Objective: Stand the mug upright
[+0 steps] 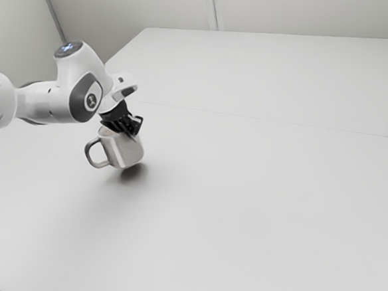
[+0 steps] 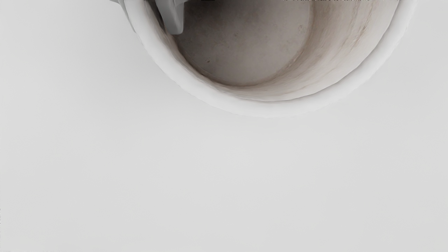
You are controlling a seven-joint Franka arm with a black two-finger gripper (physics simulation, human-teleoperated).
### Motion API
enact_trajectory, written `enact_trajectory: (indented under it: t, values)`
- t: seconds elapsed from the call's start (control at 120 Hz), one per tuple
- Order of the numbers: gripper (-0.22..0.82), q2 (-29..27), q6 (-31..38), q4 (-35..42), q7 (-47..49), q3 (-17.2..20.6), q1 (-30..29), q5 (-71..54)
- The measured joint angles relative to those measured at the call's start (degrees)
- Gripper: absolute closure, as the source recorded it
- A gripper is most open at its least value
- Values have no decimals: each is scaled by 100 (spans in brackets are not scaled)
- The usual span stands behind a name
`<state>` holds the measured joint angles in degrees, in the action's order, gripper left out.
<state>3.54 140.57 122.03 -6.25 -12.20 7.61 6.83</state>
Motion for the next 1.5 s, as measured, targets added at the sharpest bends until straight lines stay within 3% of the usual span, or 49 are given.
enact_trajectory:
  t: [0.25, 0.308, 0.433, 0.992, 1.075, 1.158, 1.342, 1.5]
  values:
    - [78, -356, 214, 609, 836, -137, 334, -47]
    - [78, -413, 233, 717, 1024, 28, 216, -160]
    - [78, -508, 258, 907, 1415, 14, 328, -424]
    - [78, -358, 284, 1044, 2709, 10, 434, -1419]
    - [78, -335, 305, 1044, 2853, -271, 704, -1475]
    - [78, -306, 320, 1040, 2987, -323, 747, -1502]
    - [38, -278, 283, 935, 3091, -251, 666, -1433]
    - [18, -324, 154, 858, 3149, -289, 694, -1417]
